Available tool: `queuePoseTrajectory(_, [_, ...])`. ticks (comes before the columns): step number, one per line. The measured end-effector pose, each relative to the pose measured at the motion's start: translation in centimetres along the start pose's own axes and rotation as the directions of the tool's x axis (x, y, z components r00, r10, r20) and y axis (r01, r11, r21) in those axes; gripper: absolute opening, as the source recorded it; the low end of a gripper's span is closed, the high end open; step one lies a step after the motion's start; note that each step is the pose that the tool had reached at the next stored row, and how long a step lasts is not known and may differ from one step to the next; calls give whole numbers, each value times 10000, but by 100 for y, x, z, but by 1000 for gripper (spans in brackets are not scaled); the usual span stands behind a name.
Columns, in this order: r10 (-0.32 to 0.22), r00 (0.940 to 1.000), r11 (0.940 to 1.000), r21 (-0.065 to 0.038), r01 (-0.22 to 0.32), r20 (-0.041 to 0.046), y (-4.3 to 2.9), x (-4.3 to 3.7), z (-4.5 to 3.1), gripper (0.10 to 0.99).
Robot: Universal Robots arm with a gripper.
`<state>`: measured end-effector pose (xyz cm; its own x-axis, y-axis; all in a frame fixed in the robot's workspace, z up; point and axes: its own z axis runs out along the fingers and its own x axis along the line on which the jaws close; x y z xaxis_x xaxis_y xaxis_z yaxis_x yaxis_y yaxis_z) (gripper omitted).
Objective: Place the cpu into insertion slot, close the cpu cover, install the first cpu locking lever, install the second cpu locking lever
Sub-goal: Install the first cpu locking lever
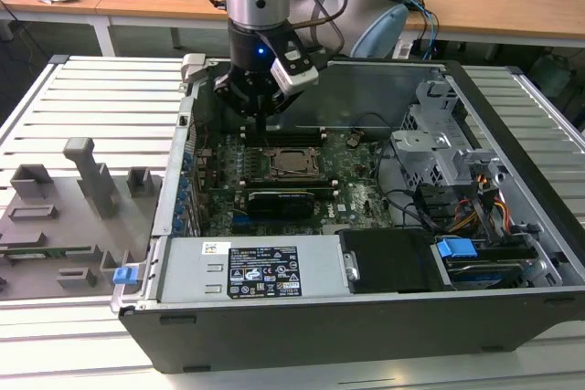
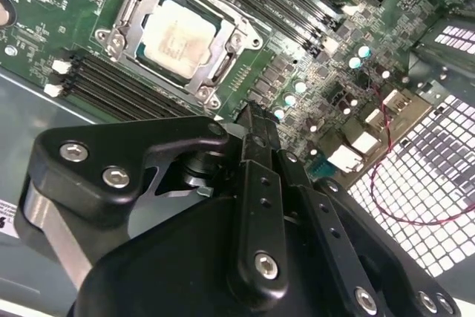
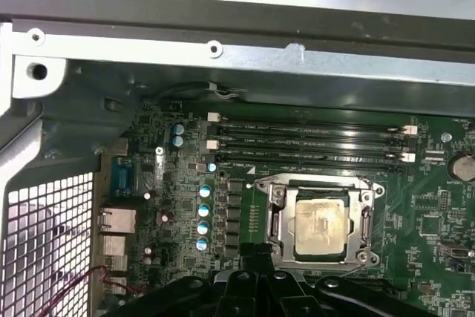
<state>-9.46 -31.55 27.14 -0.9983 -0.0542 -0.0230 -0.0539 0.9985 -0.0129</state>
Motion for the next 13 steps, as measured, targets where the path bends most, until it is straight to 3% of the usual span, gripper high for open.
queuePoseTrajectory(7, [0,10000,10000,-11,0,1,22,123,46,106])
queuePoseTrajectory(10, [1,10000,10000,-12,-1,2,76,129,67,106])
queuePoseTrajectory(13, [2,10000,10000,-12,-2,1,175,131,89,106])
